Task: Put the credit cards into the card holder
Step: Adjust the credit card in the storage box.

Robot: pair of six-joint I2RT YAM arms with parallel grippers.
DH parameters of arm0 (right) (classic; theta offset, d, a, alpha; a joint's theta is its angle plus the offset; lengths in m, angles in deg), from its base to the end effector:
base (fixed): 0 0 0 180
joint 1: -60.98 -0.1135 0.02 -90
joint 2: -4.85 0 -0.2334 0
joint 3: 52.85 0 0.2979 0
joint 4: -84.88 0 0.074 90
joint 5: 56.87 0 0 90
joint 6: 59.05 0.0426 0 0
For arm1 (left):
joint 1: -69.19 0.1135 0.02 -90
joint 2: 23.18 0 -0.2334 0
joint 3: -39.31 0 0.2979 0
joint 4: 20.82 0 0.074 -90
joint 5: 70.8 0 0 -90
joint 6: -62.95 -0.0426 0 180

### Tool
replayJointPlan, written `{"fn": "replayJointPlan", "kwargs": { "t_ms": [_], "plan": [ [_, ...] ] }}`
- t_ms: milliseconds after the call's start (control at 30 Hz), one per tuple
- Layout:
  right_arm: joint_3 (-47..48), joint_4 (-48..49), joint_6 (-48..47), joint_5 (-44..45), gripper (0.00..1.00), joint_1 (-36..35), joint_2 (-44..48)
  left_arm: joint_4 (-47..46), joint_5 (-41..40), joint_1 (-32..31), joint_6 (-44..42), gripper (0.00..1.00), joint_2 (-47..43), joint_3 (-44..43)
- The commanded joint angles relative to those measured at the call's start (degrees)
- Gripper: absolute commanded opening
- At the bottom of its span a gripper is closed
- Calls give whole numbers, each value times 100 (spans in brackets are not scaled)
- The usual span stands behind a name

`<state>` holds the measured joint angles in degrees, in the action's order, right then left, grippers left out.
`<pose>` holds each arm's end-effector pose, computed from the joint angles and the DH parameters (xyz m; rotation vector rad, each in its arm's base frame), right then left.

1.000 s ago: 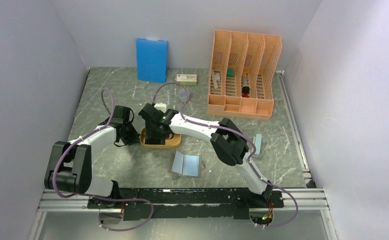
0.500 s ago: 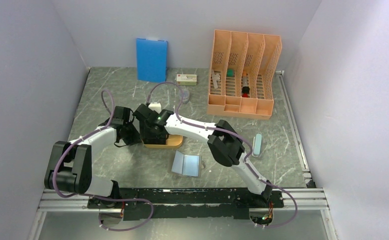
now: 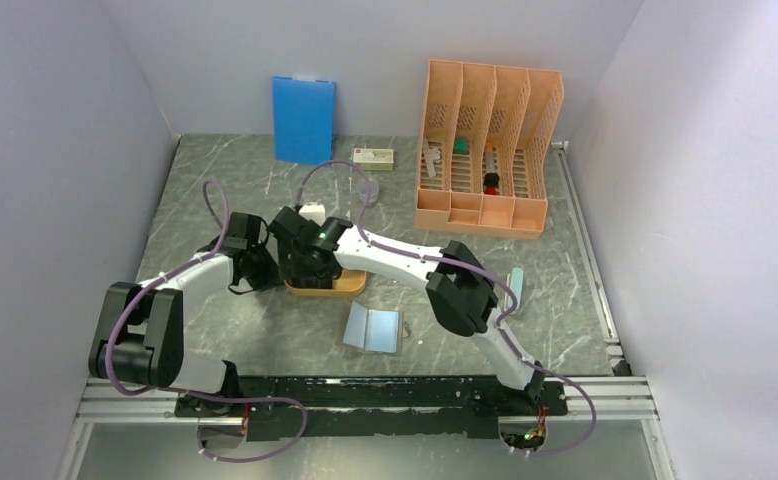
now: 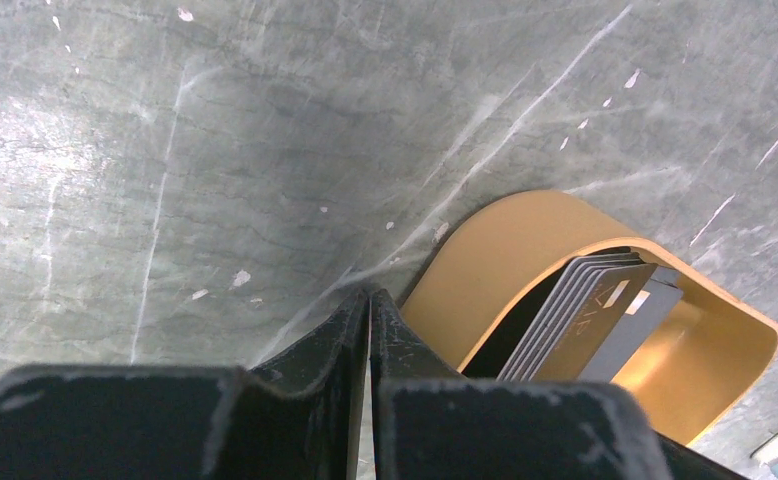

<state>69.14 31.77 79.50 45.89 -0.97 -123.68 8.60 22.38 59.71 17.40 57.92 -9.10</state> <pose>0.2527 0.4543 0.1624 -0.2276 2.6213 0.4185 0.2848 -0.0499 0.0802 -0.7959 2.5888 -0.3719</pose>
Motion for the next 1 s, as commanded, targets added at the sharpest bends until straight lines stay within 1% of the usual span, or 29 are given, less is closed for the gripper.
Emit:
{"fn": "replayJointPlan", "kwargs": {
  "t_ms": [0,100,167,233,300,367,467,567,800,967],
  "plan": [
    [-56,-83,-89,124,78,-26,491,-69,136,-37,57,11,-30,-90],
    [-240,-30,-122,103,79,69,771,-48,121,-37,48,11,-59,-100],
    [-658,206,-127,56,78,208,1062,-30,114,-37,34,11,-68,-107],
    [-1247,594,-100,-73,76,432,1367,-31,113,-37,33,11,-68,-102],
    [-1697,882,-94,-153,69,600,1564,-29,107,-37,29,11,-72,-108],
    [-1901,928,-143,-122,57,709,1598,-16,88,-37,21,11,-62,-117],
    [-2087,966,-228,-110,42,779,1527,-15,86,-36,19,11,-51,-117],
    [-2194,1079,-265,-145,38,805,1385,-32,82,-37,29,10,-46,-108],
    [-2015,1037,-368,-79,31,826,934,19,42,-37,-6,10,-76,-108],
    [-1995,1146,-378,-248,23,821,723,-36,50,-37,-15,10,-68,-79]
  ]
}}
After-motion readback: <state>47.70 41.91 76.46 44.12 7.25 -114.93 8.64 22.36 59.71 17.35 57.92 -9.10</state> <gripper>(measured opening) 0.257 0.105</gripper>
